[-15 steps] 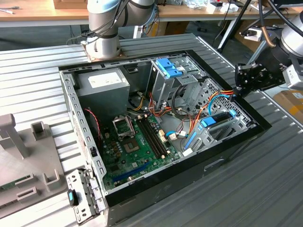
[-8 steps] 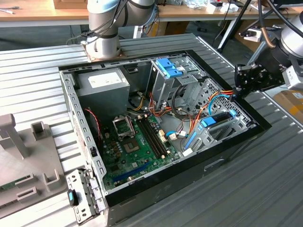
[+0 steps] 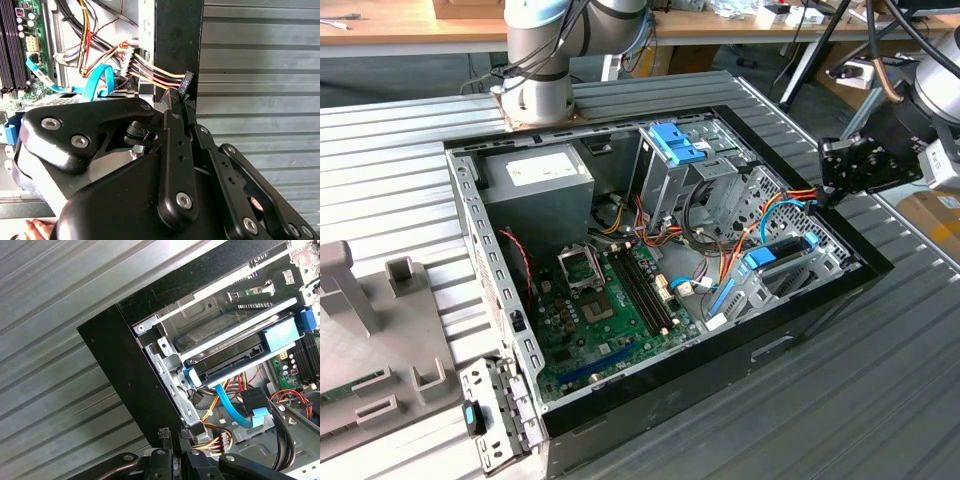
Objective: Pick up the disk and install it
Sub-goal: 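Insert the first disk wire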
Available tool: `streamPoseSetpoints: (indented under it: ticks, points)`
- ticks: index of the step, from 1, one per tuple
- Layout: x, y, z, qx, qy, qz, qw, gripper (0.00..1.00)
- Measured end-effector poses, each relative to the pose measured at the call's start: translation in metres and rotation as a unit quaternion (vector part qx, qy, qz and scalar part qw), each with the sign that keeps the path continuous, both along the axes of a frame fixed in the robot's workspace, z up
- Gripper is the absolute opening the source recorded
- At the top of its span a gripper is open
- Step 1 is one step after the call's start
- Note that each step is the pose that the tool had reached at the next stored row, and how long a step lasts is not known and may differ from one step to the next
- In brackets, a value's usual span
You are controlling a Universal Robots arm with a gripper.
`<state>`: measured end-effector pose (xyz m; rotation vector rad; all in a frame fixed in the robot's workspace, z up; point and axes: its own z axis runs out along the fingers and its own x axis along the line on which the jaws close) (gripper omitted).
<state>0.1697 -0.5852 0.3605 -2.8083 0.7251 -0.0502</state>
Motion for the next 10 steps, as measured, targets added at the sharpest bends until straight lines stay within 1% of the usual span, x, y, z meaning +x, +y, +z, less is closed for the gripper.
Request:
streamPoseSetpoints:
  ticks: [4,7,10]
  points:
    - [-0.0007,-0.0002,0.0,0.0001,-0.0001,0.0,1.0,0.16]
    - [-0.0047,-0.0001,0.0003,0.0003,-0.0001,-0.01,1.0,0.16]
    - [-0.009,-0.0001,0.0032,0.0004,-0.0017,-0.017,0.9999,0.16]
